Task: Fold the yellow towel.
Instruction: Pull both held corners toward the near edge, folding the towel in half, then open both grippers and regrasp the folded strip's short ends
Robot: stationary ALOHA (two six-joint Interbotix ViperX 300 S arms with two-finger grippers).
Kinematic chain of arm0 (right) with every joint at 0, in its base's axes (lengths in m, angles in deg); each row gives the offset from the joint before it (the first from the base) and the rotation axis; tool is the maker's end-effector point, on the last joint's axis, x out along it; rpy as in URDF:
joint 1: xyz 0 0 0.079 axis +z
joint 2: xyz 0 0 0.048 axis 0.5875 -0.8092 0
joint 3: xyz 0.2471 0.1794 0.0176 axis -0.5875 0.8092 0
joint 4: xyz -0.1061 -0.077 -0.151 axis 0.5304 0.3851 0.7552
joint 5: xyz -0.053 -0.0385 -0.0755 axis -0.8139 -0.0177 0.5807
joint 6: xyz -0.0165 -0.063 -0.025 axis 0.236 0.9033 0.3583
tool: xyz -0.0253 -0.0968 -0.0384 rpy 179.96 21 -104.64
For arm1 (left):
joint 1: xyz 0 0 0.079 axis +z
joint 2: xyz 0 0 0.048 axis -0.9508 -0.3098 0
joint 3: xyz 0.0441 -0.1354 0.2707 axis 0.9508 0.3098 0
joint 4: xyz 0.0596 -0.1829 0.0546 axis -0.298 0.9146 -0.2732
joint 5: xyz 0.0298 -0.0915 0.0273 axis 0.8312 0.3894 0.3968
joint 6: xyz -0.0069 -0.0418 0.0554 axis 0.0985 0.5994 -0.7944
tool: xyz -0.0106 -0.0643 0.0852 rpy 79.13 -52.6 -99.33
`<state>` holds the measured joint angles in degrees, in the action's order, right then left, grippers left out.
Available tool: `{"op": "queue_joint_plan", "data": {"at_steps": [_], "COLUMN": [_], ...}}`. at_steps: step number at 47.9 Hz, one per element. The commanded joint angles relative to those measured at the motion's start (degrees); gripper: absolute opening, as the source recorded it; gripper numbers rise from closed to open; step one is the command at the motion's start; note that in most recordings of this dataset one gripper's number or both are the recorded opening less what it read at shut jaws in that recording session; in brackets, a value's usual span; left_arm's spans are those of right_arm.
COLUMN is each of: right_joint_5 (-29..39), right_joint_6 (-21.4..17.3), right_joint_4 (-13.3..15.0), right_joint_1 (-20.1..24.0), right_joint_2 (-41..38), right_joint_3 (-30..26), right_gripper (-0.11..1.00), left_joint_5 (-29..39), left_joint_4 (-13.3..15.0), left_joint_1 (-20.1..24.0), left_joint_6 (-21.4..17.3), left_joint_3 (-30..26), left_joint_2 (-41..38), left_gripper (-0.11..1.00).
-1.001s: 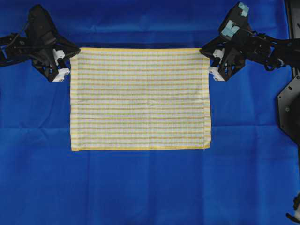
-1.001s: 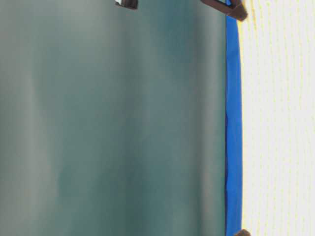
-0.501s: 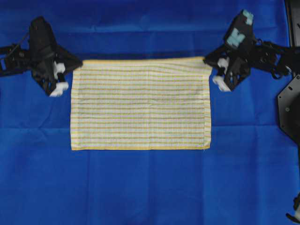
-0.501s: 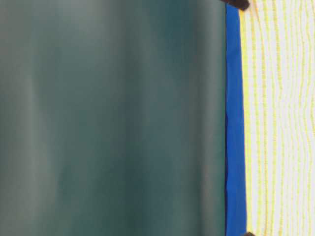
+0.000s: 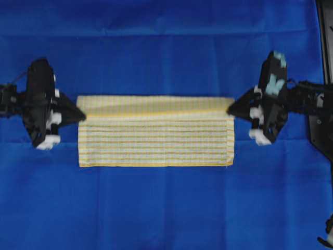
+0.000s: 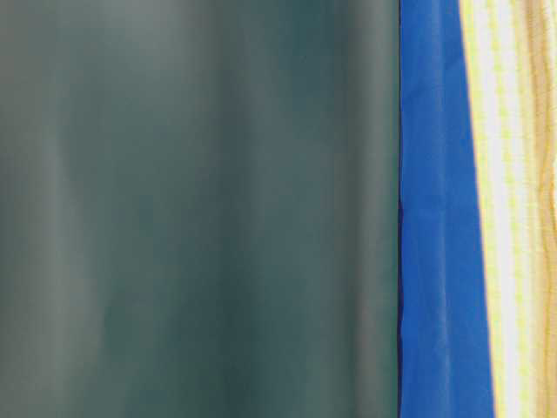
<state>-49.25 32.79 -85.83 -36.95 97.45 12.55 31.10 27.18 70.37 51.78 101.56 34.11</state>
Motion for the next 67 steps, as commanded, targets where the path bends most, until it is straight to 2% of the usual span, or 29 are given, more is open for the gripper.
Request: {"op": "queue_joint_plan", "data": {"at_steps": [1, 9, 19, 33, 43, 47, 50, 55, 59, 62, 63, 67], "right_joint_5": [-0.3, -0.4, -0.4, 0.5, 0.9, 0.9, 0.9, 0.8, 0.6, 0.5, 0.5, 0.4], "right_joint_6": [0.0, 0.0, 0.0, 0.1, 0.0, 0.0, 0.0, 0.0, 0.2, 0.5, 0.6, 0.8], "right_joint_4": [-1.4, -3.0, -3.5, -3.4, -3.5, -3.6, -3.7, -4.0, -4.0, -3.9, -3.8, -3.3], "right_joint_1": [3.3, 6.7, 9.7, 11.3, 14.6, 15.6, 15.8, 15.8, 15.6, 14.9, 14.4, 11.8], "right_joint_2": [0.2, -0.2, -1.9, -4.5, -5.4, -5.7, -5.8, -5.8, -5.7, -5.4, -5.3, -4.6], "right_joint_3": [-0.4, -0.4, -1.3, -3.0, -4.1, -4.7, -4.9, -4.9, -4.9, -4.8, -4.8, -4.6], "right_gripper": [0.06, 0.05, 0.05, 0.05, 0.06, 0.14, 0.26, 0.57, 0.75, 0.80, 0.80, 0.77], "left_joint_5": [0.4, 0.4, 0.7, 1.0, 3.7, 3.9, 3.8, 3.9, 4.0, 4.0, 4.0, 4.0], "left_joint_4": [0.1, 0.1, 0.2, 0.1, 0.2, 0.1, 0.1, 0.2, 0.2, 0.1, 0.1, -0.1], "left_joint_1": [-4.0, -8.9, -11.5, -11.7, -11.7, -11.7, -11.7, -11.8, -11.7, -11.5, -11.3, -9.6], "left_joint_6": [1.3, 3.5, 3.9, 3.8, 3.9, 3.9, 3.9, 3.8, 3.3, 3.1, 3.0, 2.7], "left_joint_3": [-0.9, -1.8, -2.9, -4.3, -5.4, -5.9, -6.2, -6.0, -5.7, -5.8, -5.9, -6.3], "left_joint_2": [0.6, 0.4, -0.4, -1.9, -2.1, -1.6, -1.0, -0.1, 0.5, 0.8, 0.9, 0.9], "left_gripper": [0.03, 0.03, 0.03, 0.03, 0.03, 0.05, 0.13, 0.40, 0.66, 0.81, 0.84, 0.82]}}
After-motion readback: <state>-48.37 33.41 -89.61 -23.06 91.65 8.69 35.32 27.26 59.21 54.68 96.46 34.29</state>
